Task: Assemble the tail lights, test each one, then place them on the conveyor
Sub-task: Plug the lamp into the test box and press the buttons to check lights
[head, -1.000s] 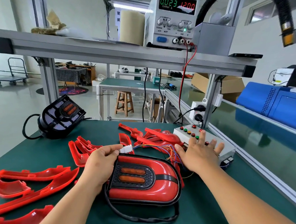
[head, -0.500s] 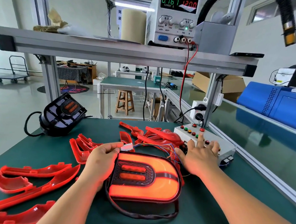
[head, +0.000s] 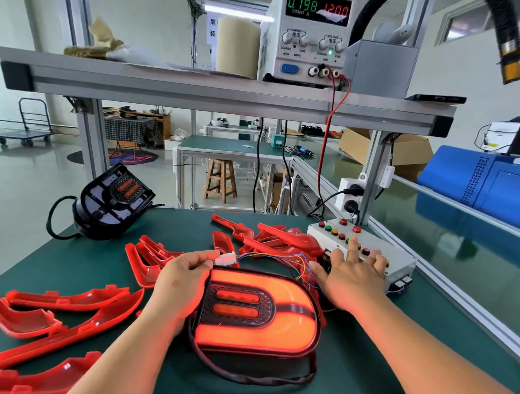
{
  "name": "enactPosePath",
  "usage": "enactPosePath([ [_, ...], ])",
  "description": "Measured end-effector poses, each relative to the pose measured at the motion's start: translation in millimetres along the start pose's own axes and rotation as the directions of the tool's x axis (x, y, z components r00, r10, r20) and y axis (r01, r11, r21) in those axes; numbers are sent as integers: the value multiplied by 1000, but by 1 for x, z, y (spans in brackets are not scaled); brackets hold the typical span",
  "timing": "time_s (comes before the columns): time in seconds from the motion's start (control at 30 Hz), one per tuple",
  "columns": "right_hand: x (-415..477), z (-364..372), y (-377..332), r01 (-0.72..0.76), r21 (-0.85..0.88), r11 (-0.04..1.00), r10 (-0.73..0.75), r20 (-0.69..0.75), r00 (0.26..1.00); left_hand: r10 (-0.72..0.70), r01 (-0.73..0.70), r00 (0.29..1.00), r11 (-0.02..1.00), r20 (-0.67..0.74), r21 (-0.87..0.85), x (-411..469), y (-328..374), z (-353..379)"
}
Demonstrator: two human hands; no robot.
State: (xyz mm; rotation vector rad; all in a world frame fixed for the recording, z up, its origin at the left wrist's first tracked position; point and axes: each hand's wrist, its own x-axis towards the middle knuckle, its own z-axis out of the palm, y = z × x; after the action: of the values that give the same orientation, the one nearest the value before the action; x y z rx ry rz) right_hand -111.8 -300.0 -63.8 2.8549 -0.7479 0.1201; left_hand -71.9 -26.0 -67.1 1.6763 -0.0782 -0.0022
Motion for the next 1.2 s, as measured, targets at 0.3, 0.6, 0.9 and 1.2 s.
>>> enactPosePath([
  [0.3, 19, 0, 5, 7, -17, 1000, -7, 12, 1000, -11, 11, 1000, 1000, 6, -6, 3, -4, 2],
  [0.6, 67, -9, -17, 199, 79, 977, -199, -11, 980, -2, 2, 1000, 1000, -11, 11, 6, -7, 2],
  [0.9, 77, 1, -35, 171, 15, 985, -172, 36, 984, 29, -28, 999, 998, -18, 48, 4, -5, 2],
  [1.2, 73, 0, -36, 140, 21, 990, -141, 47, 989, 24, -22, 999, 998, -30, 67, 3, -3, 1],
])
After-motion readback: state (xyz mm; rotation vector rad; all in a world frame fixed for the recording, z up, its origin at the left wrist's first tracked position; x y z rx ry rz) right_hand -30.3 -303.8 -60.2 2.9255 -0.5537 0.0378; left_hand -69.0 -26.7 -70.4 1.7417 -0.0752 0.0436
